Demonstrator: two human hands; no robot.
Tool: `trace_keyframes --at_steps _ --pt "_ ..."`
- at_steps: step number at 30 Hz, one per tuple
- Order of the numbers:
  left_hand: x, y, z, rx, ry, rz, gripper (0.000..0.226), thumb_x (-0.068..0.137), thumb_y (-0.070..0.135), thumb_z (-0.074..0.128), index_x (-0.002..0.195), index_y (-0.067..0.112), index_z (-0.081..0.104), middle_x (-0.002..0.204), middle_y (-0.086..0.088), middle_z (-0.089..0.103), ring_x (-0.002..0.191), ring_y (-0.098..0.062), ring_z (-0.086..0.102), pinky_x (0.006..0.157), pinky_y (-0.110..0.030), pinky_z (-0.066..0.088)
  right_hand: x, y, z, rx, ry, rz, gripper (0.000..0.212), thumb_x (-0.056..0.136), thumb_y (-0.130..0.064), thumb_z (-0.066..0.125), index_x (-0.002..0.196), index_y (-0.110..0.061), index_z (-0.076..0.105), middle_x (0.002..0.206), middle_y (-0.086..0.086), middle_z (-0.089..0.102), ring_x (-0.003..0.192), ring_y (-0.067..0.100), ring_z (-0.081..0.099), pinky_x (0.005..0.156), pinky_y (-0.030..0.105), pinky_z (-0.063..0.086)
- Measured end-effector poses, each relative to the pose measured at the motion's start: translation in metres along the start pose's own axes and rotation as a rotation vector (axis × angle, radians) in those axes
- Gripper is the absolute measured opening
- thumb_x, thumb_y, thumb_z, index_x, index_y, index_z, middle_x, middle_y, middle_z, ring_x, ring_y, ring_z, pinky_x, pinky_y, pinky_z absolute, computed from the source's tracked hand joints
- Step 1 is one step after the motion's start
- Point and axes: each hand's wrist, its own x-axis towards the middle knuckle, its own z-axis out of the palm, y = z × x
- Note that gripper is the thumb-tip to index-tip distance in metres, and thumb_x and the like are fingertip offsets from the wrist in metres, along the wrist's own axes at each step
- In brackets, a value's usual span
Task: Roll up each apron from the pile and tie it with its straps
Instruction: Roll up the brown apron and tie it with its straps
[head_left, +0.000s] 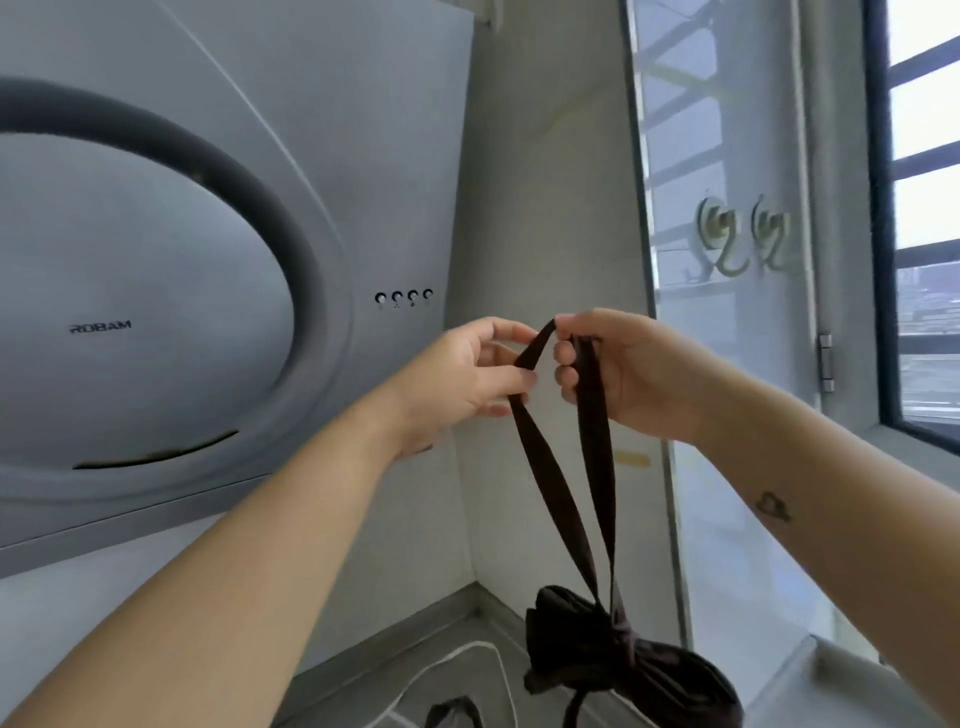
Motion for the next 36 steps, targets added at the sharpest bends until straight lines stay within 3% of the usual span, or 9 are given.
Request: trace_keyframes --at_steps 6,11,14,19,23,25,29,33,36 --pt "0.056 0.021 0.056 0.066 -0.103 0.048 0.037 0.091 0.015 0.063 0.125 0.024 0.052 0.11 0.0 0.064 0.103 -0.013 0.064 0.093 -0.034 0.049 -0.014 -0.026 -0.058 0.084 0.166 -0.118 0.022 0.096 -0.02 0.045 0.076 -0.013 0.052 0.089 0.006 0.073 0.047 0.011 0.049 0.054 0.019 0.045" --pt "0.102 0.02 0.093 0.234 -0.031 0.163 0.023 0.093 0.014 0.058 0.114 0.023 0.055 0.102 0.009 0.058 0.079 0.001 0.056 0.06 -0.003 0.042 -0.023 -0.042 -0.097 -0.175 0.464 -0.347 0.026 0.096 -0.012 0.04 0.088 -0.01 0.064 0.102 0.008 0.071 0.072 0.018 0.067 0.077 0.031 0.049" --pt "0.123 0.017 0.105 0.374 0.081 0.252 0.022 0.092 0.016 0.054 0.111 0.025 0.06 0.104 0.009 0.058 0.087 -0.003 0.056 0.074 -0.013 0.045 -0.018 -0.046 -0.116 -0.43 0.628 -0.421 0.029 0.092 -0.007 0.039 0.088 -0.015 0.066 0.104 0.003 0.07 0.079 0.018 0.069 0.078 0.033 0.05" --pt "0.152 0.006 0.116 0.766 0.235 0.372 0.026 0.092 0.019 0.051 0.116 0.027 0.06 0.125 0.006 0.05 0.124 -0.015 0.037 0.103 -0.032 0.033 0.007 -0.039 -0.158 -0.79 0.815 -0.458 0.033 0.088 -0.002 0.043 0.092 -0.019 0.071 0.095 0.0 0.07 0.084 0.019 0.067 0.074 0.031 0.051" --pt "0.168 0.004 0.125 0.919 0.254 0.427 0.03 0.091 0.02 0.051 0.119 0.026 0.06 0.131 0.005 0.044 0.132 -0.017 0.024 0.108 -0.031 0.02 0.029 -0.027 -0.195 -1.019 0.846 -0.419 0.028 0.083 -0.002 0.051 0.091 -0.013 0.075 0.091 0.004 0.071 0.086 0.02 0.062 0.067 0.022 0.039" --pt "0.175 0.007 0.133 1.031 0.266 0.469 0.031 0.091 0.021 0.05 0.12 0.026 0.06 0.135 0.002 0.042 0.135 -0.02 0.022 0.115 -0.039 0.013 0.04 -0.019 -0.212 -1.079 0.871 -0.393 0.023 0.085 -0.005 0.055 0.09 -0.015 0.075 0.091 0.003 0.071 0.082 0.018 0.059 0.063 0.022 0.035" --pt "0.19 0.014 0.148 1.224 0.25 0.529 0.032 0.094 0.021 0.046 0.123 0.026 0.058 0.139 0.0 0.038 0.138 -0.022 0.019 0.117 -0.053 -0.001 0.055 -0.009 -0.243 -1.109 0.938 -0.358 0.014 0.087 -0.02 0.063 0.095 -0.02 0.074 0.098 -0.002 0.071 0.092 0.02 0.061 0.067 0.026 0.038" --pt "0.213 0.022 0.157 1.424 0.236 0.567 0.032 0.094 0.02 0.043 0.123 0.027 0.056 0.142 0.0 0.038 0.139 -0.022 0.018 0.114 -0.057 -0.007 0.069 -0.015 -0.268 -1.16 0.949 -0.416 0.012 0.083 -0.03 0.066 0.093 -0.027 0.073 0.097 -0.004 0.071 0.096 0.022 0.062 0.076 0.032 0.048" --pt "0.231 0.031 0.161 1.471 0.24 0.605 0.031 0.094 0.018 0.043 0.12 0.025 0.057 0.14 -0.001 0.04 0.139 -0.022 0.019 0.114 -0.056 -0.009 0.076 -0.024 -0.278 -1.182 0.981 -0.469 0.014 0.082 -0.026 0.064 0.095 -0.026 0.072 0.099 -0.006 0.069 0.099 0.022 0.058 0.079 0.032 0.045"
